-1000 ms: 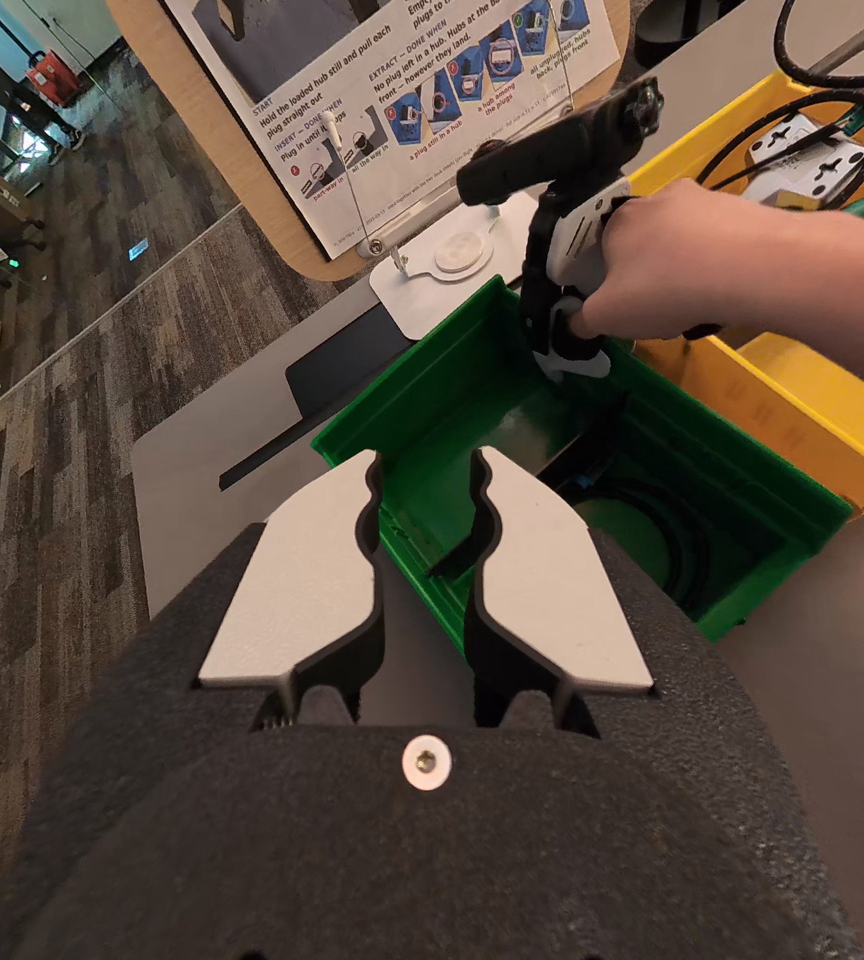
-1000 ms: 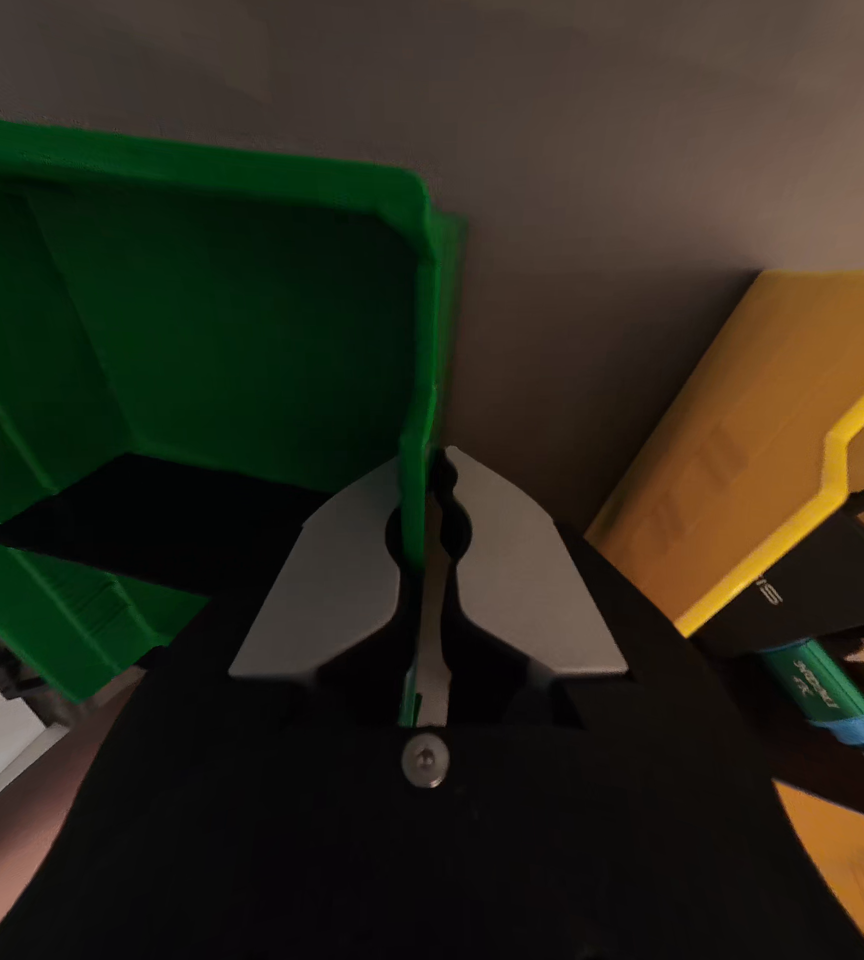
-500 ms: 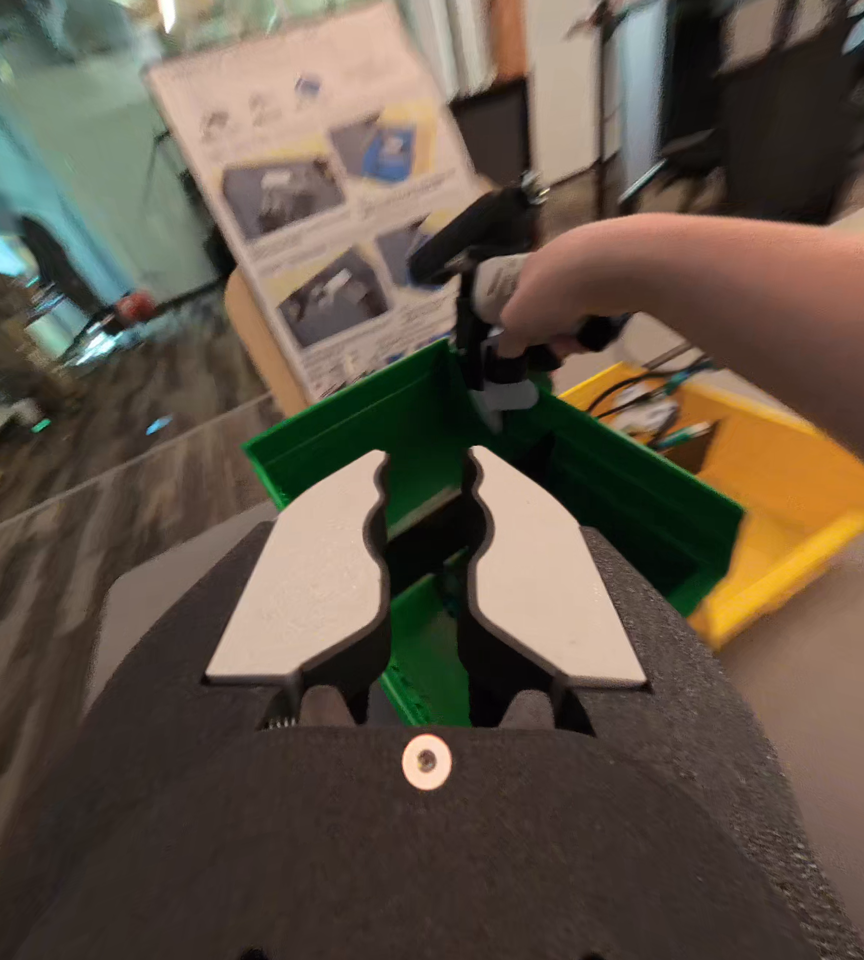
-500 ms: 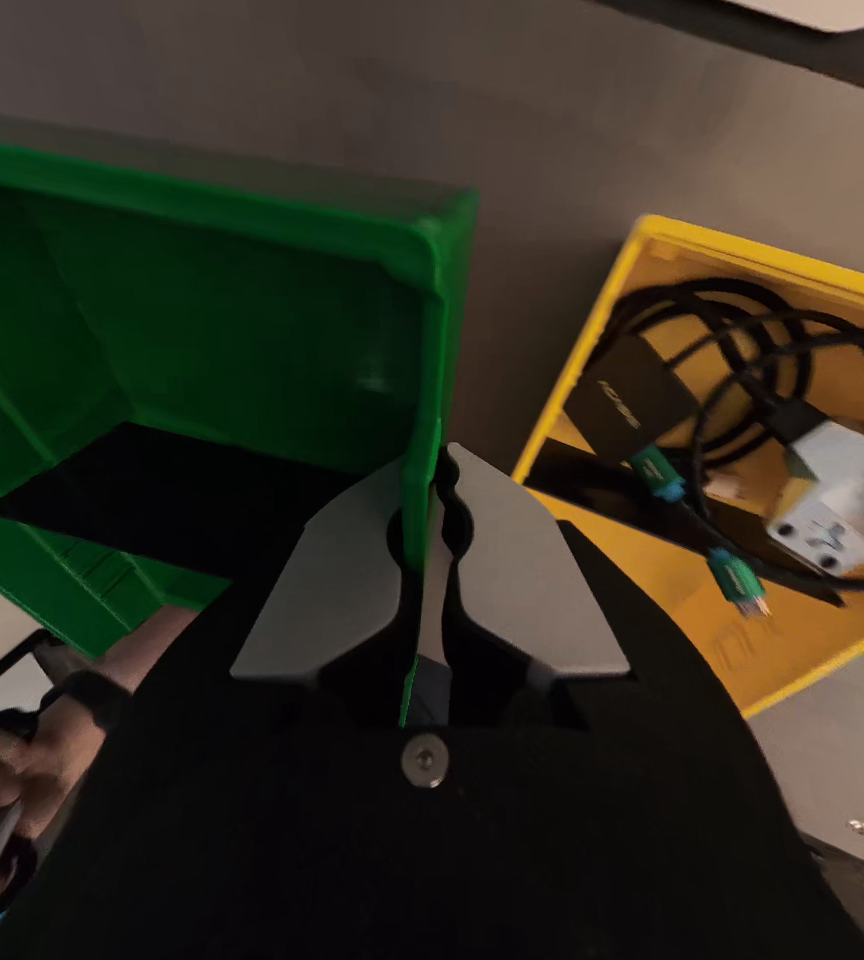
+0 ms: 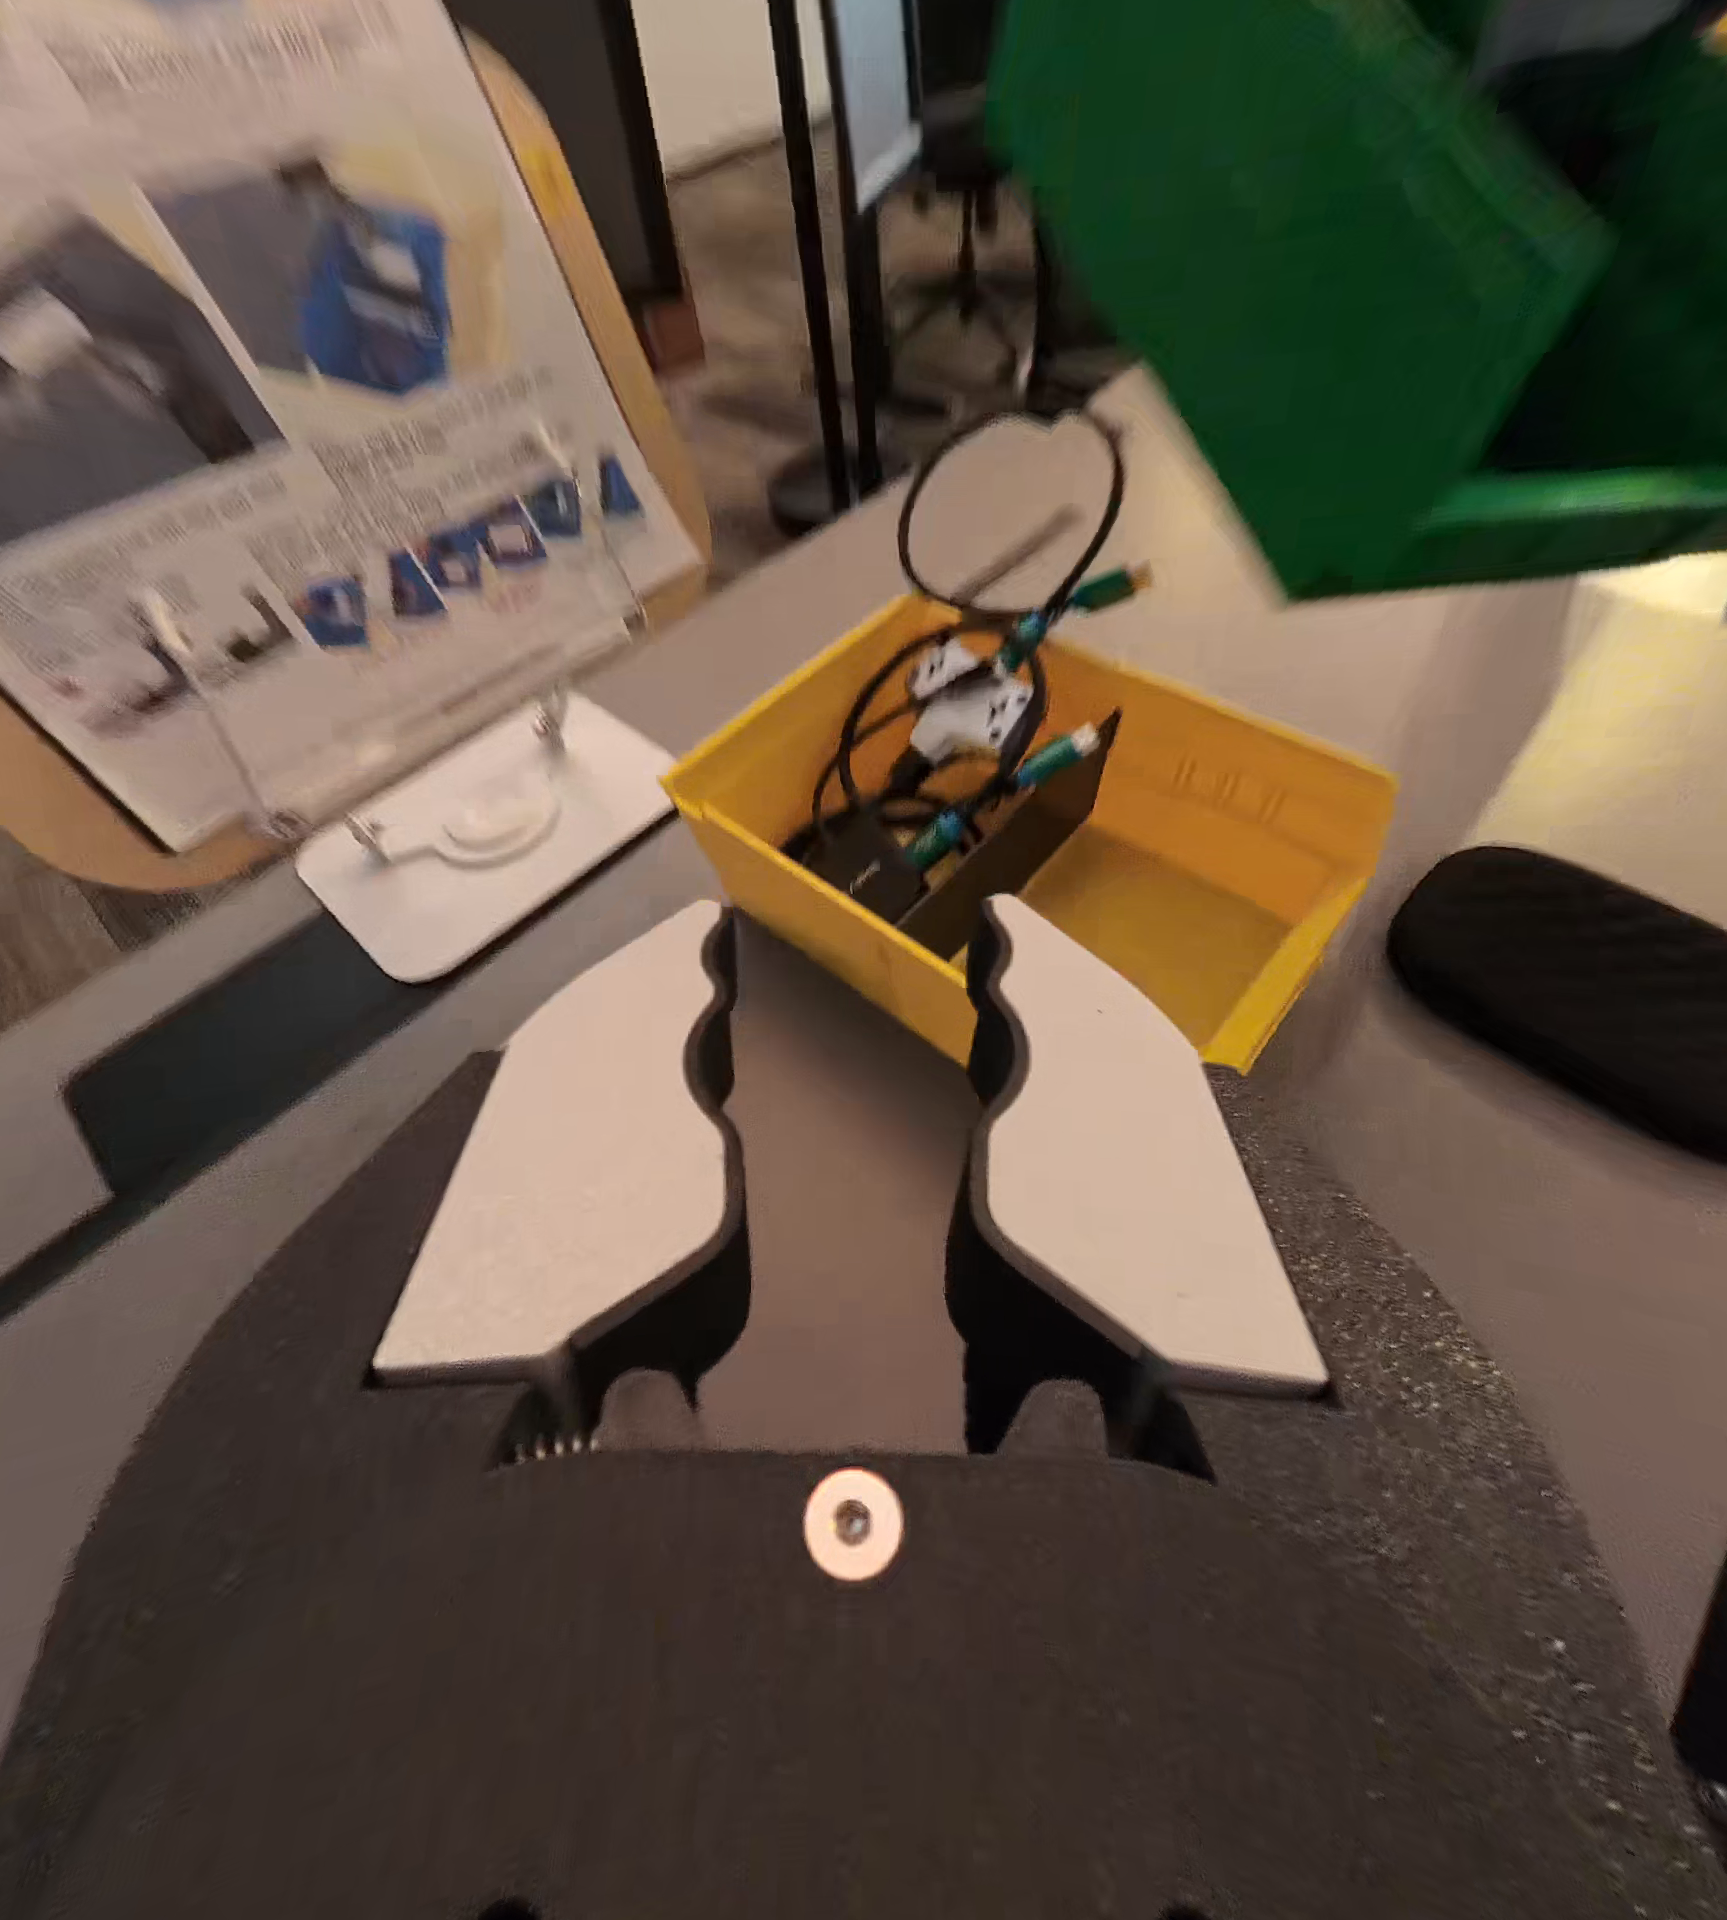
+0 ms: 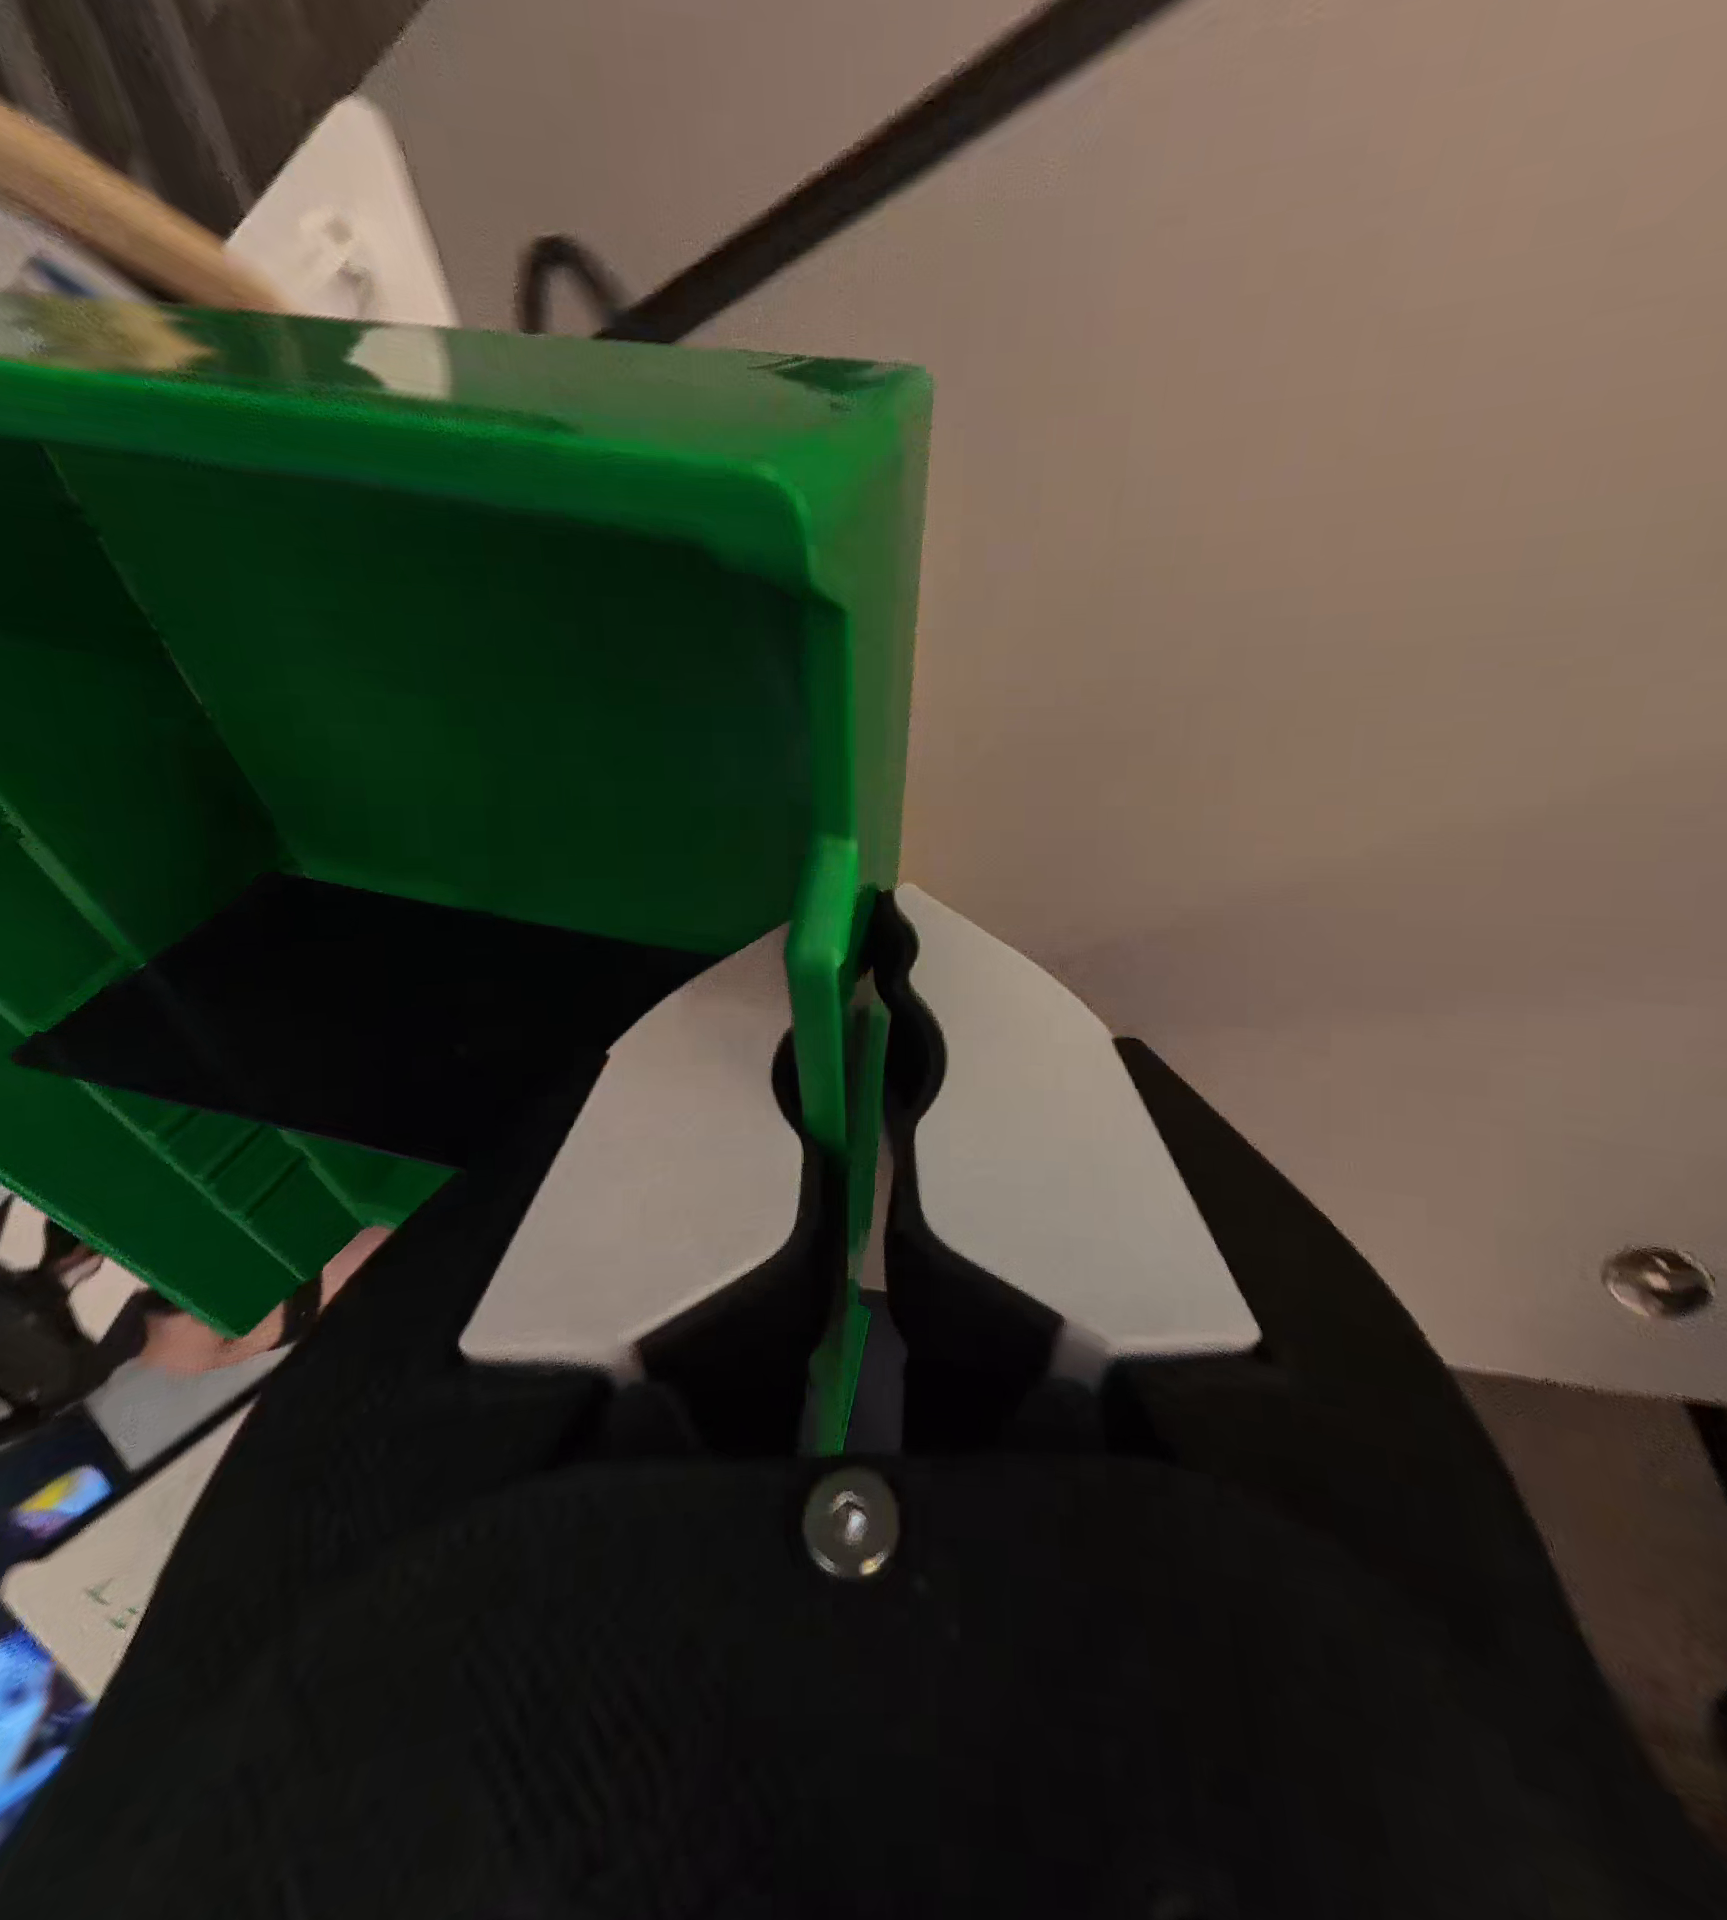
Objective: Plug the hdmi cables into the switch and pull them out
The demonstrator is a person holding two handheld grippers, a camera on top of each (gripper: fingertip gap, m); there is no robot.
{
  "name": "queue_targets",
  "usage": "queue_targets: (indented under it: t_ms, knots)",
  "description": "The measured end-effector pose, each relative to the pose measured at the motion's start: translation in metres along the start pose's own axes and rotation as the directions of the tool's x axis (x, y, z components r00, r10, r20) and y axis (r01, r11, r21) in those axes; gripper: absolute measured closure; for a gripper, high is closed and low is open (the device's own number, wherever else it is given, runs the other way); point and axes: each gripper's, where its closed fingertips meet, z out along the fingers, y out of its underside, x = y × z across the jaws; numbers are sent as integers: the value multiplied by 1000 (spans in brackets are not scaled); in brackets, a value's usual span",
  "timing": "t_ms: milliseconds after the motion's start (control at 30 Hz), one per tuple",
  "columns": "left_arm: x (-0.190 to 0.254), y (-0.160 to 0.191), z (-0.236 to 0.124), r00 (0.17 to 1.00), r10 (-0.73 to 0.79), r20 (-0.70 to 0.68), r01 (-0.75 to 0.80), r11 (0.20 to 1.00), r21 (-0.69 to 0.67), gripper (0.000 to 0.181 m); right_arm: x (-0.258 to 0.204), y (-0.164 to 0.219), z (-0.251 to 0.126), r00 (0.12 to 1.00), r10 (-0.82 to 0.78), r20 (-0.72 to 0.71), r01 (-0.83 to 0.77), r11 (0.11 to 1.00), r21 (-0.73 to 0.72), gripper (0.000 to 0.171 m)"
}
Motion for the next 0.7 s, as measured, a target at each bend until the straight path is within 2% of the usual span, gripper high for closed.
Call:
queue_targets:
  t_ms: [167, 267, 333, 500, 567, 633, 700]
  knots:
    - [2, 58, 84, 987, -124, -98, 89, 949, -302, 135, 129, 26, -19, 986, 162, -42, -161, 987, 19, 164]
    - [15, 73, 113, 955, -250, -158, 174, 907, -383, 128, 185, 42, -1, 970, 227, -82, -230, 973, -20, 163]
    - [17, 80, 125, 953, -272, -136, 195, 889, -414, 119, 210, 52, 20, 965, 241, -103, -249, 966, -71, 163]
    - [30, 104, 151, 967, -236, -97, 159, 854, -495, 113, 231, 51, 76, 972, 196, -133, -218, 959, -180, 162]
    - [35, 116, 160, 974, -216, -70, 146, 832, -535, 110, 224, 41, 96, 980, 152, -130, -176, 964, -202, 161]
    - [46, 115, 163, 964, -249, -89, 161, 820, -549, 119, 214, 29, 112, 986, 103, -133, -132, 964, -230, 162]
    - [45, 119, 160, 975, -210, -73, 130, 805, -579, 121, 199, 17, 127, 991, 54, -120, -84, 962, -260, 161]
